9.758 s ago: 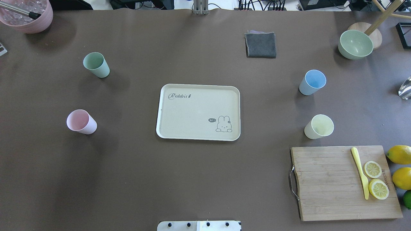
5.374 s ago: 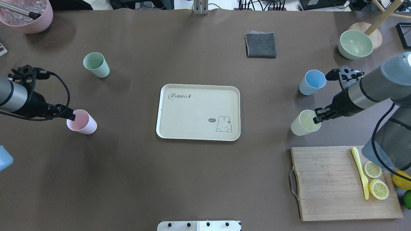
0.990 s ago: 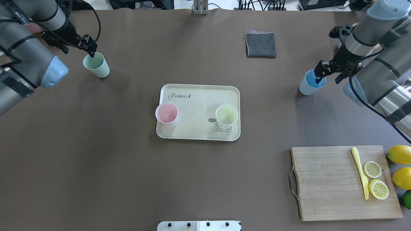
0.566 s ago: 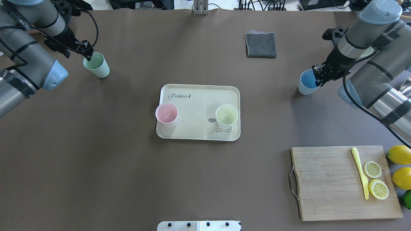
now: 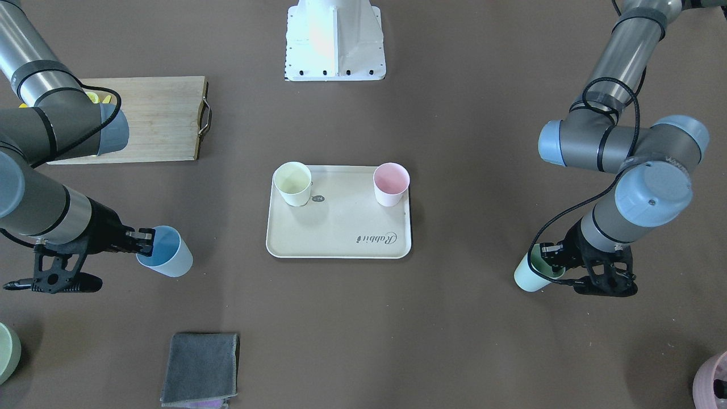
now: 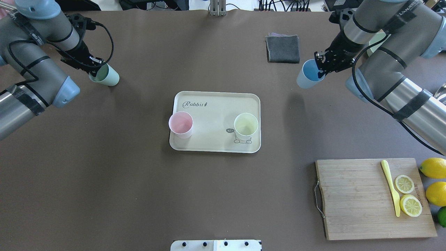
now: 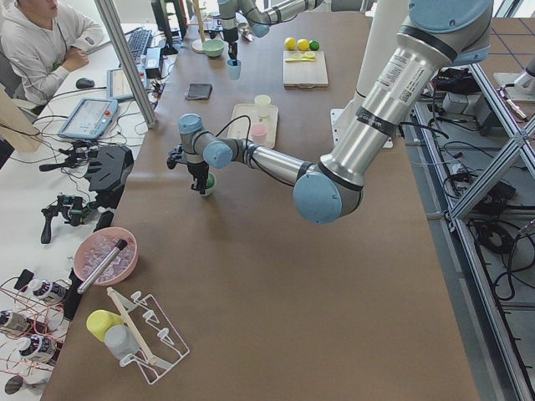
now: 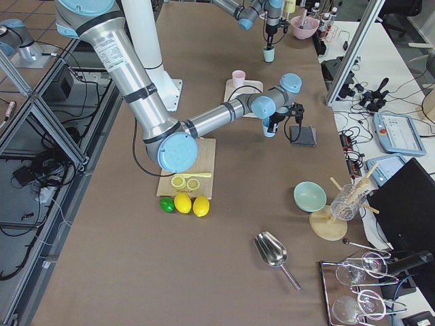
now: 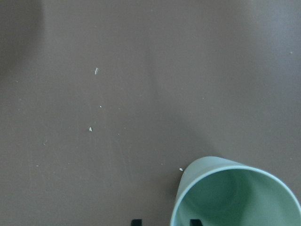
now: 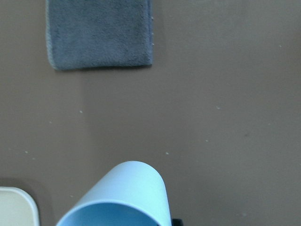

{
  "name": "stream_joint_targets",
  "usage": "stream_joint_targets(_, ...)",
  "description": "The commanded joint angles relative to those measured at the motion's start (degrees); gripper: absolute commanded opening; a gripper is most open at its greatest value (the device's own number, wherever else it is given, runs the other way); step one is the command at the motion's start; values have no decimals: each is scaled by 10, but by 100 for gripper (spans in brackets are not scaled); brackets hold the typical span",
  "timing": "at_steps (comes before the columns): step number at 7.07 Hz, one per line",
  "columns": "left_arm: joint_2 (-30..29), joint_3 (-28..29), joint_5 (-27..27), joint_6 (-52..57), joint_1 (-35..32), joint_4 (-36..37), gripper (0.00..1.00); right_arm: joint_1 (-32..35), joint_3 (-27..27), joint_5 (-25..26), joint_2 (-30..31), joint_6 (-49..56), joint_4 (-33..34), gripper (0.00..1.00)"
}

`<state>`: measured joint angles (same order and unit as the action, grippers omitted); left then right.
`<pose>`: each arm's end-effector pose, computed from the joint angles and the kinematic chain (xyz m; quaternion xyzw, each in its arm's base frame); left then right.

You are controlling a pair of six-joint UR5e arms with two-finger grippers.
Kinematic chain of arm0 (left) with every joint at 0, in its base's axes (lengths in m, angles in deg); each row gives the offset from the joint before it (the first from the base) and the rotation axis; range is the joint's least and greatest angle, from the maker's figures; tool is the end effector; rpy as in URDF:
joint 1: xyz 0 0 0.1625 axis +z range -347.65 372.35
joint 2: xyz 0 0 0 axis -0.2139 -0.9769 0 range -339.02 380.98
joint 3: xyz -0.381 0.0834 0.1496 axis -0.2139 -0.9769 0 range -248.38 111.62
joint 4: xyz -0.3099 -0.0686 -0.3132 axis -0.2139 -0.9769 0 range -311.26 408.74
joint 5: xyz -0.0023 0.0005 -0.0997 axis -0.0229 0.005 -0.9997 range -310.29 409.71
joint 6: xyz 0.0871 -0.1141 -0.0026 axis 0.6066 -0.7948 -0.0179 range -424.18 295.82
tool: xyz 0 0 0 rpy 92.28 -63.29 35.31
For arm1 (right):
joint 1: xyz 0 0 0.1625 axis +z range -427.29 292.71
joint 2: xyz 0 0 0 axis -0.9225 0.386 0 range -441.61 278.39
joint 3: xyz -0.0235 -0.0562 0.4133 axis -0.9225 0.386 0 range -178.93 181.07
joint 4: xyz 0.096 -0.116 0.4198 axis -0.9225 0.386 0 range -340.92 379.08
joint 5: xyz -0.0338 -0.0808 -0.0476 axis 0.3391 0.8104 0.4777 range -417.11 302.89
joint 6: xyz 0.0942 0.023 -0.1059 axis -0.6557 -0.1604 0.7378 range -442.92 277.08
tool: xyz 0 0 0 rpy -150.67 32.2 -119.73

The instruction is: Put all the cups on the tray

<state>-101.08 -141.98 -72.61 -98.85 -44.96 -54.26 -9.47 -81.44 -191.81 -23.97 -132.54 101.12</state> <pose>0.3722 -0.6846 0.4602 0.0483 0.3562 0.0528 0.9317 -0.3714 -0.6510 0.3681 -0.0412 -0.4469 0.0284 0.8932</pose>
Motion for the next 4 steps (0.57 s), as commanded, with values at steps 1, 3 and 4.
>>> stream_joint_targets(1, -38, -3, -70, -6, -7, 33, 0, -36, 3, 2, -54, -90, -4, 0)
stream_joint_targets(3, -89, -17, -73, -78, -1, 51, 0, -82, 3, 22, -80, -145, -7, 0)
stream_joint_targets(4, -116, -16, -68, -137, 37, 52, 0, -104, 3, 49, -85, -156, -7, 0)
